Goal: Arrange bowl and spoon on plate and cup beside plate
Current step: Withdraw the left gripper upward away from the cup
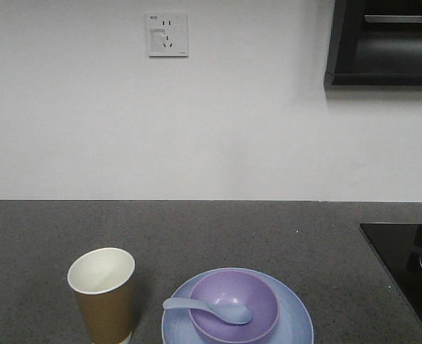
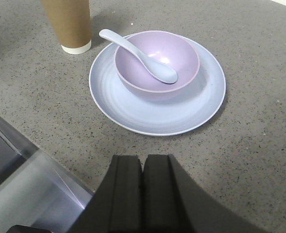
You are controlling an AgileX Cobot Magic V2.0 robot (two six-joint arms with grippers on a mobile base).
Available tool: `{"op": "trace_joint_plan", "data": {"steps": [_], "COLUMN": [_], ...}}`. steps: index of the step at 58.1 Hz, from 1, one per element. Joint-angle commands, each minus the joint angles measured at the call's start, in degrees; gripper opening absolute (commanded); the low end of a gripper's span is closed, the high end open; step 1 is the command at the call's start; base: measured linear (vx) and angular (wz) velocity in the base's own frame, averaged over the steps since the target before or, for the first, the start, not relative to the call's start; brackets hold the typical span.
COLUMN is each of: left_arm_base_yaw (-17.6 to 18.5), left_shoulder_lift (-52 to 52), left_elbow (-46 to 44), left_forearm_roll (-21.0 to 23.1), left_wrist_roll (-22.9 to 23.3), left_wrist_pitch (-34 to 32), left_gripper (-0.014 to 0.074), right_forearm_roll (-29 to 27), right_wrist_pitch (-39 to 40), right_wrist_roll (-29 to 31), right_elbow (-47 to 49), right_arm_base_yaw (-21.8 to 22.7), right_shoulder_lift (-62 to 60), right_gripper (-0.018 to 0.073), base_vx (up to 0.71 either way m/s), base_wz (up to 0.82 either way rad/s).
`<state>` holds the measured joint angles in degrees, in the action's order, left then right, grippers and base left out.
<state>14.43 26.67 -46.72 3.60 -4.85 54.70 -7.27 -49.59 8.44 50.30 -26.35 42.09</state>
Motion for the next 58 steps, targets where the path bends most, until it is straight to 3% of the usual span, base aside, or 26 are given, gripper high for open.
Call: {"op": "trace_joint_plan", "data": {"steps": [1,25,29,37,43,55,56,58], "left_arm_base_yaw": [0.3,0.3,-2.2,-11.5,-16.0,-17.3,-17.2,-17.2], "left_shoulder_lift": [0.3,0.2,-2.0,-10.6,-17.4,-26.0,-28.4,-28.1], "left_elbow": [-1.4,-1.4,-1.1,7.6,17.7,33.0,40.2,41.6], "left_forearm_roll": [0.2,0.2,-2.1,-2.9,-2.8,-2.9,-5.5,-7.4], "left_wrist_roll": [0.5,0.5,-1.4,-3.0,-2.9,-2.1,3.9,6.4], "left_wrist_pitch": [-5.1,-5.0,-6.6,-18.7,-27.3,-38.5,-45.3,-46.7], "left_gripper": [-0.0007,-0.0007,-0.0007,-0.0007,-0.0006,-0.0006,-0.0006,-0.0006], "right_forearm_roll": [-0.3,-0.3,-0.4,-0.4,-0.5,-0.5,-0.5,-0.5], "right_wrist_pitch": [4.1,4.1,3.6,3.5,3.5,3.5,3.5,3.2], "right_wrist_roll": [0.5,0.5,0.5,0.5,0.5,0.5,0.5,0.5], "right_elbow": [1.6,1.6,1.6,1.6,1.6,1.6,1.6,1.6], "right_arm_base_yaw": [-0.1,-0.1,-0.1,-0.1,-0.1,-0.1,-0.1,-0.1], "right_shoulder_lift": [-0.3,-0.3,-0.3,-0.3,-0.3,-0.3,-0.3,-0.3], "right_gripper": [-0.0013,-0.0013,-0.0013,-0.0012,-0.0012,-0.0012,-0.0012,-0.0012], "base_vx": [0.0,0.0,0.0,0.0,0.0,0.0,0.0,0.0], "base_wz": [0.0,0.0,0.0,0.0,0.0,0.0,0.0,0.0]}}
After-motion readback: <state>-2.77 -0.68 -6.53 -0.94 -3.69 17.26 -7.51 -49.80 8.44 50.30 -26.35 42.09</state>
